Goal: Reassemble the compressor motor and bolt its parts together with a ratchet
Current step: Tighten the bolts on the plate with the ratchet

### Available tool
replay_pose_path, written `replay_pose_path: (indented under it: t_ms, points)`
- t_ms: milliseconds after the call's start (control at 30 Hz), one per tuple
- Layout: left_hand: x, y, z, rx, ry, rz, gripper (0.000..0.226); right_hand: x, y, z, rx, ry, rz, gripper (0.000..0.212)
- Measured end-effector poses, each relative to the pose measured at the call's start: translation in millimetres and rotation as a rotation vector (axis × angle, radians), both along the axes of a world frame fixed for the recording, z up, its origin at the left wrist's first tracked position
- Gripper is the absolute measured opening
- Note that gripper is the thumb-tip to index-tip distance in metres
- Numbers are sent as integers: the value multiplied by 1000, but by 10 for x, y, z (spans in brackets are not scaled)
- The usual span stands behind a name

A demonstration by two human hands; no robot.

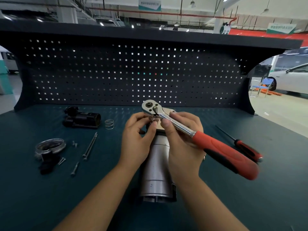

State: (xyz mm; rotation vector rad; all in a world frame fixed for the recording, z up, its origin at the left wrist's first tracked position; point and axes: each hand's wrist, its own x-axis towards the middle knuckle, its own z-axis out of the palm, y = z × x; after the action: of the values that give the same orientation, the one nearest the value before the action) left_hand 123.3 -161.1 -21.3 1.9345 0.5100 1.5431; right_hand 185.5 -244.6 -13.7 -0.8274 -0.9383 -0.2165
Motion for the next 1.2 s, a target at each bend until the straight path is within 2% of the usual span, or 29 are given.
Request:
replay_pose_path:
  t_ms: [67,133,200,333,500,567,667,933,1000,1133,1200]
  points:
    - [4,11,-16,0,-6,-2,24,-3,27,11,19,-15,-37,19]
    - [8,33,-42,5,-9,16,16,-34,56,8,33,43,13,15]
    - [4,56,-54,16,-12,37,15,-53,79,35,72,203,202,13]
    - [-5,54,-49,51,-25,45,16,80,75,138,142,466,512,26]
    - [-12,29,-36,22,-78,20,23,103,91,102,175,447,581,24]
    - [-12,25,-31,0,-91,11,25,77,100,69,163,389,521,21]
    - [-7,34,-35,-4,-95,21,15,46,99,18,125,262,386,20]
    - [7,17,-35,-39,-76,1,13,-54,109,-31,51,-250,-52,8]
    - [3,-5,-33,-51,-87,0,17,-73,125,-14,14,-302,-147,10]
    - [7,-12,-30,-77,-70,-9,10,-79,186,38,-2,-339,-318,10]
    - [12,-19,-17,-77,-65,-2,23,-80,207,29,-26,-351,-352,6]
